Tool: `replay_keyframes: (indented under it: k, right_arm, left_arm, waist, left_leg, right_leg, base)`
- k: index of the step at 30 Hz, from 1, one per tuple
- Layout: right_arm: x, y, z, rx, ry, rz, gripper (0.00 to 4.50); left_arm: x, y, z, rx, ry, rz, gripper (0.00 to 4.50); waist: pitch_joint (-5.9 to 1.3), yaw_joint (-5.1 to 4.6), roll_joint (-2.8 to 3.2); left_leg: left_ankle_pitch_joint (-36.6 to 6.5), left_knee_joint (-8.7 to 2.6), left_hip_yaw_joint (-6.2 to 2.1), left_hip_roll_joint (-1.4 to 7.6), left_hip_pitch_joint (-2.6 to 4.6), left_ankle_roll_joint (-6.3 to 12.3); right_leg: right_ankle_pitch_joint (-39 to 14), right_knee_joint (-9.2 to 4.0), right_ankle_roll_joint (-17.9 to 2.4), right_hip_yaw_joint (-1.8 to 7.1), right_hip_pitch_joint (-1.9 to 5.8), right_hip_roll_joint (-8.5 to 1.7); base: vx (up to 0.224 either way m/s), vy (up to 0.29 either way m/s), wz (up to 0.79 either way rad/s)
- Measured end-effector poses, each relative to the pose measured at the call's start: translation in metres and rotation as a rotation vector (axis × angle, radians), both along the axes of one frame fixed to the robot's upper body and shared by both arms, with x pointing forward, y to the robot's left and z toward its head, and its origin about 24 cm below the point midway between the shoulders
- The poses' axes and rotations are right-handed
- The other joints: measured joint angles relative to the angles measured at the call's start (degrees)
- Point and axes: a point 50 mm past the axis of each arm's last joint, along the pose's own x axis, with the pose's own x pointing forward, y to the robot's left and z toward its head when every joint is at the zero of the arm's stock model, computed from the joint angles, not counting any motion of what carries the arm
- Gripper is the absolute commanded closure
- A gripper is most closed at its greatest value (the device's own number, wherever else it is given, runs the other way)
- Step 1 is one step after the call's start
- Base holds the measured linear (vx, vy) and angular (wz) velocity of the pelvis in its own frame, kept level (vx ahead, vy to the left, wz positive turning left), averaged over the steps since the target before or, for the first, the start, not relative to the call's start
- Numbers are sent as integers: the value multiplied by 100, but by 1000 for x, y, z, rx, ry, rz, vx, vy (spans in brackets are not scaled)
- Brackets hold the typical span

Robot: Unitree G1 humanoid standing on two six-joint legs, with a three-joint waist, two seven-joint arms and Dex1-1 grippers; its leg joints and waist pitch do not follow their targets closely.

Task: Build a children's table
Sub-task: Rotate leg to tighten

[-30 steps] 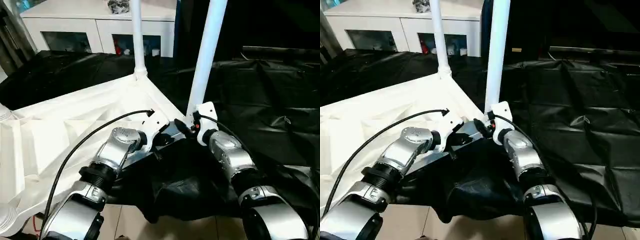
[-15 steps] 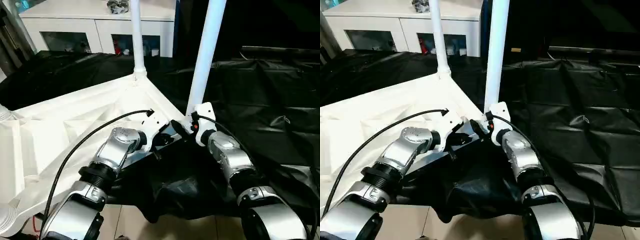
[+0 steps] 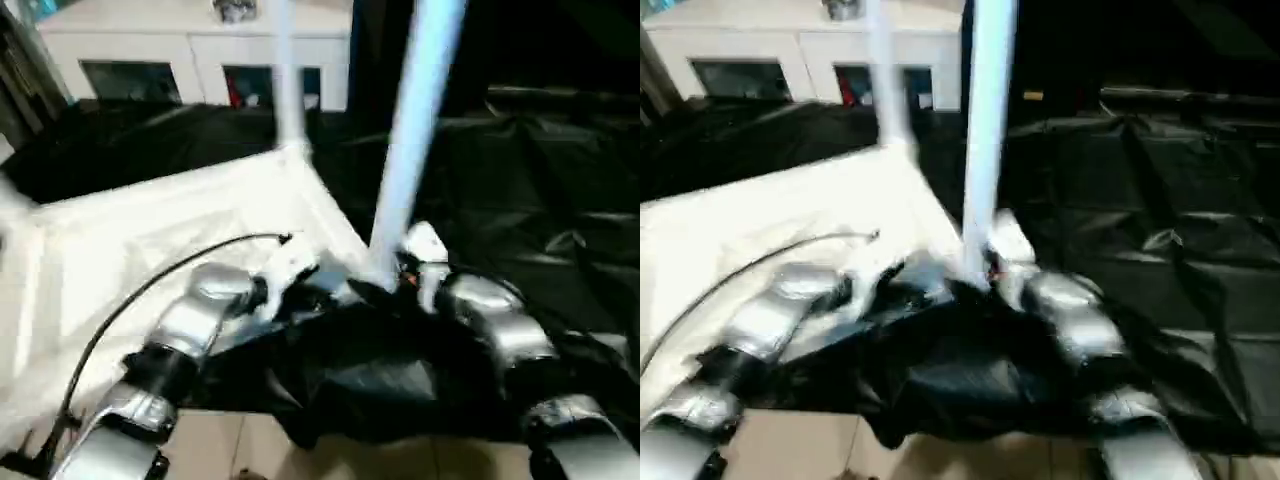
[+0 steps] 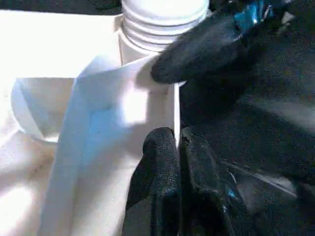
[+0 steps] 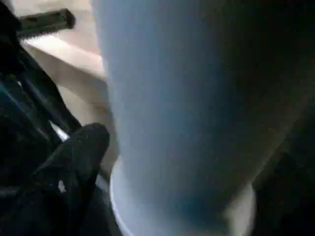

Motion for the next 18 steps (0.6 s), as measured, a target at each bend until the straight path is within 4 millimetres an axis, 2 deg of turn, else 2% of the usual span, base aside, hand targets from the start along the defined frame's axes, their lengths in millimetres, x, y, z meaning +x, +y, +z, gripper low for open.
replay_keyframes:
  k: [12,18]
  right_arm:
    - [-8,-3,3,6,6,93,6]
    - [-8,-3,3,29,33,76,63]
  left_arm:
    - [-6,2,0,-1,-3,-31,450]
    - [-7,2,0,-2,5,-36,450]
  waist:
    - [2,34,-1]
    - [1,69,0]
  left_leg:
    - [-1,-1,0,-2,-1,-1]
    - [0,5,0,-2,2,-1]
  right_leg:
    - [0,-2,-3,4,-4,-3]
    - [1,3,-5,6,-3,-3]
  base:
    - [0,0,0]
    - [0,0,0]
